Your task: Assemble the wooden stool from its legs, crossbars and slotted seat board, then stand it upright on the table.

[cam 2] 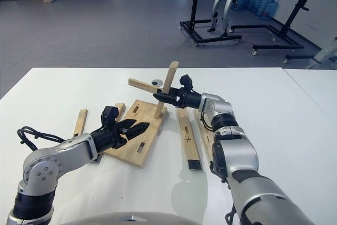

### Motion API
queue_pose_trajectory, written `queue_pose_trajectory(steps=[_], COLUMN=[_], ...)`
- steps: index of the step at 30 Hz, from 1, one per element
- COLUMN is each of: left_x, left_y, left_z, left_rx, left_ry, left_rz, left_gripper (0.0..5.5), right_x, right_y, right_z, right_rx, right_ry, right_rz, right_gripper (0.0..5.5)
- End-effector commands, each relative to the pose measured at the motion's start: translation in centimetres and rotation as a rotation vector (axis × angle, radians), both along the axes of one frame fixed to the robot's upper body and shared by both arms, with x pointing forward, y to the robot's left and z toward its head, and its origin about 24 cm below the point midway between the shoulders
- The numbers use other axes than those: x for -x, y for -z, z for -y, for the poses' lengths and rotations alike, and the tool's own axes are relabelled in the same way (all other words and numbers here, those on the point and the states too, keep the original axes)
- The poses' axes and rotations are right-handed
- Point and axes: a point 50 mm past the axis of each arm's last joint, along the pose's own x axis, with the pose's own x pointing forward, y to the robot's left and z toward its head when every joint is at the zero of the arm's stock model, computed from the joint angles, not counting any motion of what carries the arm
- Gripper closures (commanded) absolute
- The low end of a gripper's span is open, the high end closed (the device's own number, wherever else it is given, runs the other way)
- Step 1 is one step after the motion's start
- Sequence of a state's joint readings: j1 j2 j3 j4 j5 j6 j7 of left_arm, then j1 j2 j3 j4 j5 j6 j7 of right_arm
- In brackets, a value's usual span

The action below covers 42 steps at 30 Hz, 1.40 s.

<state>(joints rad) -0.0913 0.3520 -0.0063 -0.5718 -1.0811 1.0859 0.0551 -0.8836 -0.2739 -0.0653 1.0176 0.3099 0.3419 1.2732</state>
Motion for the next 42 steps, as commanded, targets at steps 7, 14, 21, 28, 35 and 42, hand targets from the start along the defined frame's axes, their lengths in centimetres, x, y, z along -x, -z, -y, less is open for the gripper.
queue_pose_trajectory(steps=[7,14,21,28,35,42], left_x=[-3.4,-3.9,-1.9,-1.4,-1.7,-1.9], left_y=[-2.7,-4.9,-4.3,-3.8,-3.8,-3.5], left_z=[-4.7,-10.9,-15.6,-15.6,-15.3,-14.9], left_rx=[-0.061,-0.12,-0.133,-0.127,-0.123,-0.114], left_ry=[-0.167,-0.49,-0.791,-0.813,-0.798,-0.783], left_rz=[0.118,0.235,0.214,0.204,0.204,0.197], left_gripper=[1.82,1.82,1.82,1.82,1.82,1.82], right_x=[3.5,10.3,13.8,13.3,14.7,17.0], right_y=[-0.2,-2.1,-1.5,-1.9,1.9,5.7], right_z=[10.7,8.4,5.5,6.9,8.2,7.9], right_rx=[0.375,0.527,0.684,0.768,0.836,0.901], right_ry=[0.304,0.629,0.671,0.794,0.806,0.742], right_rz=[0.231,0.1,-0.032,-0.004,-0.131,-0.223], right_gripper=[0.72,0.72,0.72,0.72,0.72,0.72])
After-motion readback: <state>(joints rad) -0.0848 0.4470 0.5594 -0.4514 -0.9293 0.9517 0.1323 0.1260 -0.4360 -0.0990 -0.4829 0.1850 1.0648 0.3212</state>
